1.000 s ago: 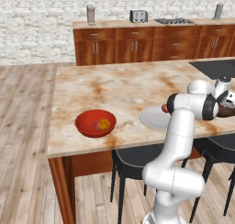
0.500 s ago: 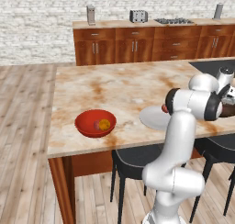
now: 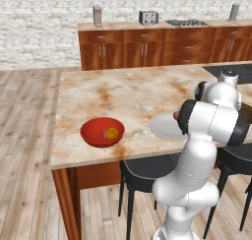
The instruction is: Take the fruits from the plate on the dining counter and place two fruits in each bowl.
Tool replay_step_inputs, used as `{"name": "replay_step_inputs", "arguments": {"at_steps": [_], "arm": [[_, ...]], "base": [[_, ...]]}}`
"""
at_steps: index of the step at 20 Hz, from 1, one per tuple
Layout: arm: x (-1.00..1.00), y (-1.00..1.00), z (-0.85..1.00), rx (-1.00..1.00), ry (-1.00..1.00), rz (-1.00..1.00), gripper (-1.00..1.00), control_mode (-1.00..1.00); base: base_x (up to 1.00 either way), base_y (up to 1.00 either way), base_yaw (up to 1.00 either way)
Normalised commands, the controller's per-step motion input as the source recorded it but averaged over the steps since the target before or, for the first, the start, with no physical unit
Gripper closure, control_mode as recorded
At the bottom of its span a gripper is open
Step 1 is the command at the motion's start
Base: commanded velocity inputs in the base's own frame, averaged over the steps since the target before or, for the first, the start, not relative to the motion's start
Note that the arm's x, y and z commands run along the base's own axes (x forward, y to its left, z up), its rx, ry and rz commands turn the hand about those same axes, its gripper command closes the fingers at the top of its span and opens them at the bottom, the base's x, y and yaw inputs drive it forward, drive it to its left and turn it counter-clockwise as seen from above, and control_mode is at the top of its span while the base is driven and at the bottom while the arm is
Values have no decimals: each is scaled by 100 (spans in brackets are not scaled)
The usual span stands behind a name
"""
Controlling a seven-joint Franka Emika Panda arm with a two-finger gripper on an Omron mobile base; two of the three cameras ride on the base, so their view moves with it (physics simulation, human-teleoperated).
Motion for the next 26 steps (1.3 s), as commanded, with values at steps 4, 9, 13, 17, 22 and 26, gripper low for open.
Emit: {"name": "replay_step_inputs", "arguments": {"at_steps": [4,9,13,17,22,26], "arm": [[-5,82,31,3,6,14,-100,-100],[16,42,39,11,13,14,-100,-100],[26,35,3,8,12,12,-100,-100],[72,47,-4,0,1,3,-100,-100],[52,26,-48,0,0,0,-100,-100],[63,-5,-29,1,0,0,-100,-100]], "base": [[0,0,0],[0,0,0],[0,0,0],[0,0,0],[0,0,0],[0,0,0]]}}
